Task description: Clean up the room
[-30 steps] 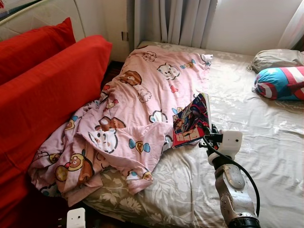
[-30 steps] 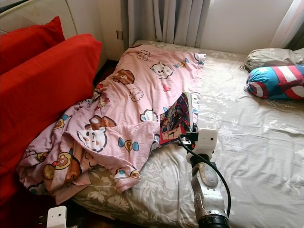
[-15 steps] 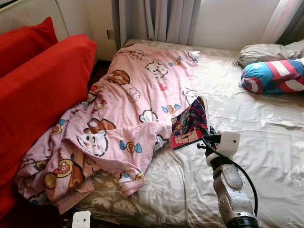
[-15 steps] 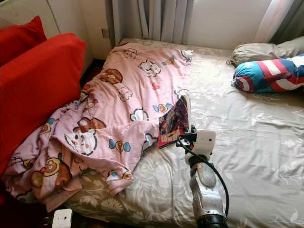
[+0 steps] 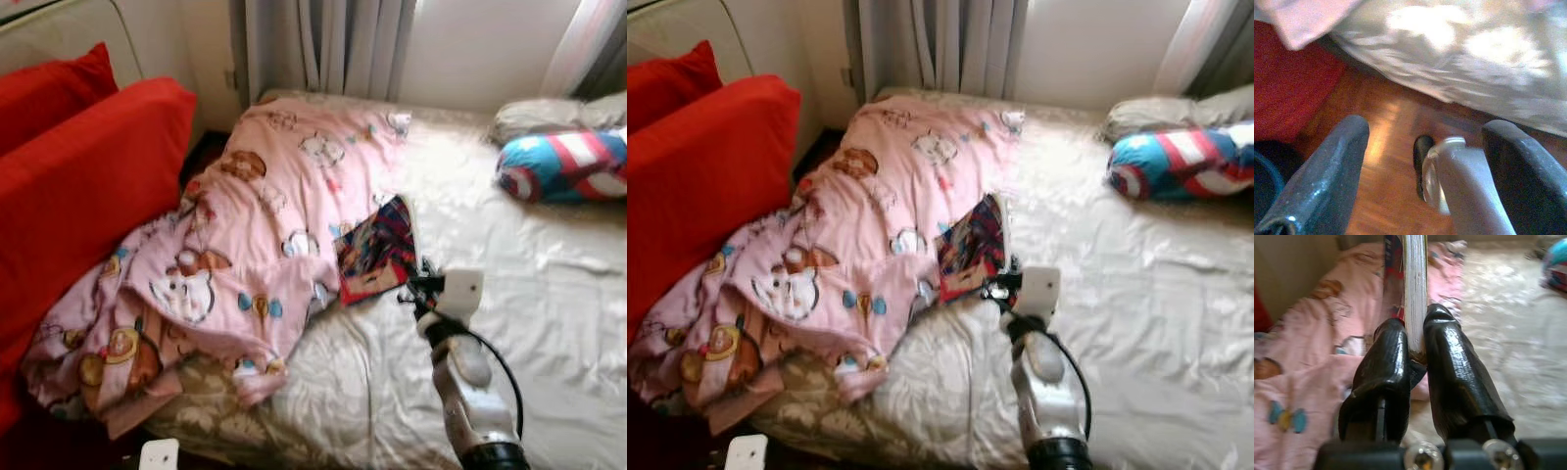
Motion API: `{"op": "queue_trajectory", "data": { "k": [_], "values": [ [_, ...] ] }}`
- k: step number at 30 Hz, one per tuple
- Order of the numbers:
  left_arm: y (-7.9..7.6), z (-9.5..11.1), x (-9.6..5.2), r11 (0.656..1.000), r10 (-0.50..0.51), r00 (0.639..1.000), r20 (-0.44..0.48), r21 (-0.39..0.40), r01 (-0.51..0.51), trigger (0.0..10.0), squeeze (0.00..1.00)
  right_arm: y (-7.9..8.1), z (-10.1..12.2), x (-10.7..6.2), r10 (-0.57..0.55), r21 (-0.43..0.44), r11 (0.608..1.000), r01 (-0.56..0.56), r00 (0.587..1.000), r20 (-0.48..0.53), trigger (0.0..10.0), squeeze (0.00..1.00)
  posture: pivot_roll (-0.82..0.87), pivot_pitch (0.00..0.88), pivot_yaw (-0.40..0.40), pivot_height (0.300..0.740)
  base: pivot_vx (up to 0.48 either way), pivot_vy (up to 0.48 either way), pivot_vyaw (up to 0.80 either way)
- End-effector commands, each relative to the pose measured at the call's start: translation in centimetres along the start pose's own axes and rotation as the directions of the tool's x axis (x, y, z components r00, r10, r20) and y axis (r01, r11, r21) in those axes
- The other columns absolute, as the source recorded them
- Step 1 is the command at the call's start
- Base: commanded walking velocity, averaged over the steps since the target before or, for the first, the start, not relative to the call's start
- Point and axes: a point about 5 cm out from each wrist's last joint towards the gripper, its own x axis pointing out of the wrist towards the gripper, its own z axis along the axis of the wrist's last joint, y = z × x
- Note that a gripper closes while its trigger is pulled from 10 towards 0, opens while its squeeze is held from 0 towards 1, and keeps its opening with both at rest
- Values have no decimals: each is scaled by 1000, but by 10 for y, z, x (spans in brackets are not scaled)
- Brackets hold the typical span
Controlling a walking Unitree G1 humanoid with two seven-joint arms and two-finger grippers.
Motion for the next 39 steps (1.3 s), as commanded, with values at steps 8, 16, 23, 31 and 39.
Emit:
{"op": "queue_trajectory", "data": {
  "k": [8, 16, 23, 31, 39],
  "values": [
    [6, -12, -4, 1000, 13, 999, -41, 12, -12, 10000, 0, 4, 9, 4, 8, 12, 1000, -9, 999, 38, 10000, 0, -19, 132, -68, 740, 0, -331, -691],
    [6, -11, -4, 1000, 11, 999, -37, 15, -11, 10000, 0, 5, 10, 4, 16, 7, 1000, -17, 998, 55, 10000, 0, -21, 124, -65, 740, 0, -297, -84],
    [7, -10, -4, 1000, 13, 999, -33, 18, -12, 10000, 0, 7, 9, 5, 29, 9, 1000, -29, 998, 49, 10000, 0, -20, 128, -63, 740, 0, -289, 0],
    [4, -9, -4, 1000, 8, 1000, -25, 20, -8, 10000, 0, 8, 8, 4, 41, 13, 999, -41, 998, 44, 10000, 0, -22, 132, -63, 740, 0, -288, 0],
    [2, -7, -3, 1000, 4, 1000, -15, 21, -3, 10000, 0, 9, 6, 4, 53, 14, 998, -54, 998, 33, 10000, 0, -22, 134, -63, 740, 0, -287, 0]
  ]
}}
